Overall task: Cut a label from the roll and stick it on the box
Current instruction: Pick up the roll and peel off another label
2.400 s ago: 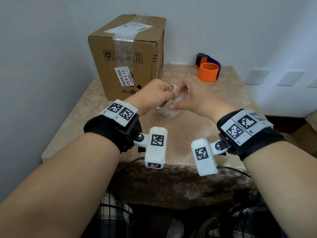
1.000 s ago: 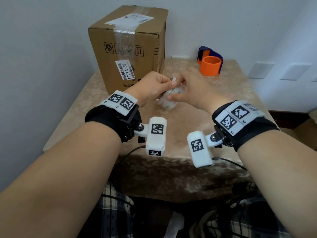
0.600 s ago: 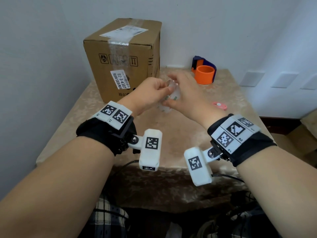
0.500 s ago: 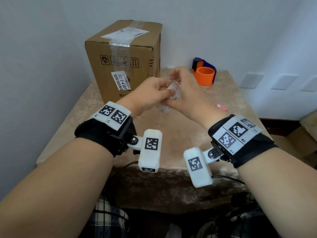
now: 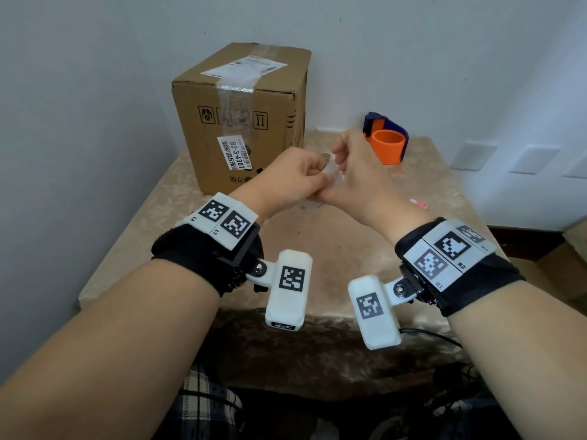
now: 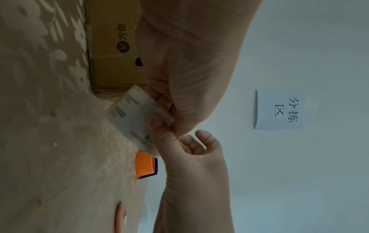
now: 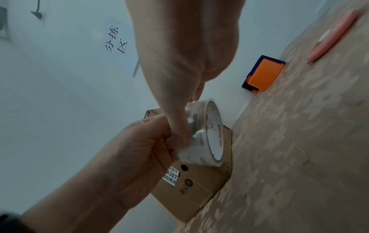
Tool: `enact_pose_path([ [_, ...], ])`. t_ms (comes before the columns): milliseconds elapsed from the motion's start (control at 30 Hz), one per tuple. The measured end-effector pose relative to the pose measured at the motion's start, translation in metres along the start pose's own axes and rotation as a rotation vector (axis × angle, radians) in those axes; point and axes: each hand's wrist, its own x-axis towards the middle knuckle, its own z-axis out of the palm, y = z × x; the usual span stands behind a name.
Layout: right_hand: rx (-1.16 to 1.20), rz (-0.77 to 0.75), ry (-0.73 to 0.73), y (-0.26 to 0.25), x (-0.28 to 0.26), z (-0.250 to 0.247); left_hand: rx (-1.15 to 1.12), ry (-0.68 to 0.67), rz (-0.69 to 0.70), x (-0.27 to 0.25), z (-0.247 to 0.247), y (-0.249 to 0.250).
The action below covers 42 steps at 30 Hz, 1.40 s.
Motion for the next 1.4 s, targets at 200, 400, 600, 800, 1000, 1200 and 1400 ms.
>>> enact_pose_path([
  [200, -0.049, 0.002, -0.060, -0.001, 0.001, -0.002, -0.050, 0.004, -0.054, 0.001, -0.003, -0.002],
  [400, -0.109, 0.067, 0.040, 0.007, 0.005, -0.008, 0.004, 0.035, -0.071, 0.001, -0.006, 0.005],
  [600, -0.120, 0.056, 0.111, 0.006, 0.006, -0.012, 0.059, 0.031, -0.066, -0.001, -0.005, 0.007],
  [800, -0.114, 0.066, 0.005, 0.009, 0.002, -0.016, 0.052, -0.048, -0.035, -0.005, -0.007, 0.001],
  [1000, -0.157, 0.068, -0.118, 0.008, 0.002, -0.013, 0.059, -0.046, -0.024, -0.006, -0.005, 0.002],
  [1200, -0.092, 0.054, -0.014, 0.004, 0.000, -0.017, 0.105, 0.010, -0.048, -0.003, -0.008, 0.003],
  [1400, -0.131, 0.086, -0.039, -0.004, -0.001, -0.020, 0.216, -0.001, -0.040, -0.002, -0.005, 0.005],
])
